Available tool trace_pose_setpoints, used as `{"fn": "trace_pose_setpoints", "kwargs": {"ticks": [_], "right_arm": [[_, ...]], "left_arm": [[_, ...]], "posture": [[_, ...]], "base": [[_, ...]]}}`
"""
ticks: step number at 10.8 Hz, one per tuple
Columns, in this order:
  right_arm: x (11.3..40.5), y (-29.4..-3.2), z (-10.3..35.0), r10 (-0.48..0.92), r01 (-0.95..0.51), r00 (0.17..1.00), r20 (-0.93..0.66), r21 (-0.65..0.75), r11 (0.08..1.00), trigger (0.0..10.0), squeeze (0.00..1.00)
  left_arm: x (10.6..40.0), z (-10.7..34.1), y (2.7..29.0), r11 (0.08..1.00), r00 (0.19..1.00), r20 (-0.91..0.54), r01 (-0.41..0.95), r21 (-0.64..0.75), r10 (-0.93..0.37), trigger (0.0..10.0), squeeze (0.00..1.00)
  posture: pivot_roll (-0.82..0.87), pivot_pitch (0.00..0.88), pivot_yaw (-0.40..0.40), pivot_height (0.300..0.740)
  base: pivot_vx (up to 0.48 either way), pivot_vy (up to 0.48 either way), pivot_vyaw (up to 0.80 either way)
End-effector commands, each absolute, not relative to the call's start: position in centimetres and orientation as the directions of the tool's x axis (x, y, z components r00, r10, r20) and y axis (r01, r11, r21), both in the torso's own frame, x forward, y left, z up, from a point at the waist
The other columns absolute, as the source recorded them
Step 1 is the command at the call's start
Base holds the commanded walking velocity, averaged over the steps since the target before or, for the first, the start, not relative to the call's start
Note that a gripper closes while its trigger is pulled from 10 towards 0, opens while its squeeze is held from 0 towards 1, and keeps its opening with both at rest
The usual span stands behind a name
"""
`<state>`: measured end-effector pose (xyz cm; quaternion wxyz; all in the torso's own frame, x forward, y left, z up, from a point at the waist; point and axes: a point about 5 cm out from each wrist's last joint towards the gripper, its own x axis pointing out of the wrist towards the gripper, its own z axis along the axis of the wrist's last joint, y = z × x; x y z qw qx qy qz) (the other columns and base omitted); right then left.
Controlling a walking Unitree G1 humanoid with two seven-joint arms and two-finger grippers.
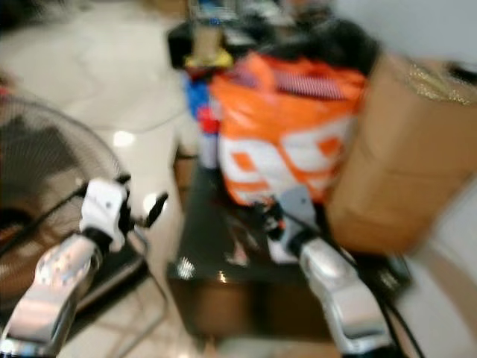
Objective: Hang keys on a hook
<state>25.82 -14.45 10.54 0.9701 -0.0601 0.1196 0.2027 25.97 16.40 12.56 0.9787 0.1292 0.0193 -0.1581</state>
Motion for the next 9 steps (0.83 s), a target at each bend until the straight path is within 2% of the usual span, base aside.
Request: {"fn": "trace_pose_setpoints", "kwargs": {"ticks": [1, 3, 5, 6, 9], "right_arm": [[25.9, -14.1, 10.2, 0.387, -0.423, 0.878, -0.282, -0.078, 0.903, 10.0, 0.0], [26.1, -14.5, 8.7, 0.382, -0.442, 0.849, -0.365, -0.096, 0.892, 10.0, 0.0], [26.8, -14.1, 6.8, 0.378, -0.442, 0.816, -0.438, -0.052, 0.895, 10.0, 0.0], [27.3, -13.9, 5.8, 0.369, -0.432, 0.803, -0.469, -0.031, 0.901, 10.0, 1.0], [27.7, -13.1, 2.8, 0.352, -0.417, 0.755, -0.553, 0.011, 0.909, 10.0, 1.0]], "left_arm": [[26.0, 12.5, 16.8, 0.913, 0.95, -0.095, 0.313, 0.262, -0.298, 10.0, 0.0], [25.9, 12.0, 17.0, 0.893, 0.942, -0.136, 0.335, 0.299, -0.308, 10.0, 0.0], [25.7, 11.4, 17.2, 0.866, 0.917, -0.18, 0.395, 0.307, -0.355, 10.0, 0.0], [25.3, 10.9, 17.0, 0.842, 0.89, -0.217, 0.452, 0.294, -0.402, 10.0, 0.0], [23.5, 8.6, 17.1, 0.757, 0.785, -0.363, 0.602, 0.253, -0.503, 10.0, 0.0]], "posture": [[-0.05, 0.0, -0.018, 0.74], [-0.05, 0.0, -0.021, 0.74], [-0.06, 0.0, -0.027, 0.74], [-0.06, 0.0, -0.032, 0.74], [-0.04, 0.0, -0.059, 0.74]], "base": [[0.266, 0.0, 0.0], [0.0, 0.0, 0.0], [0.0, 0.0, 0.0], [0.0, 0.0, 0.0], [0.0, 0.0, 0.0]]}}
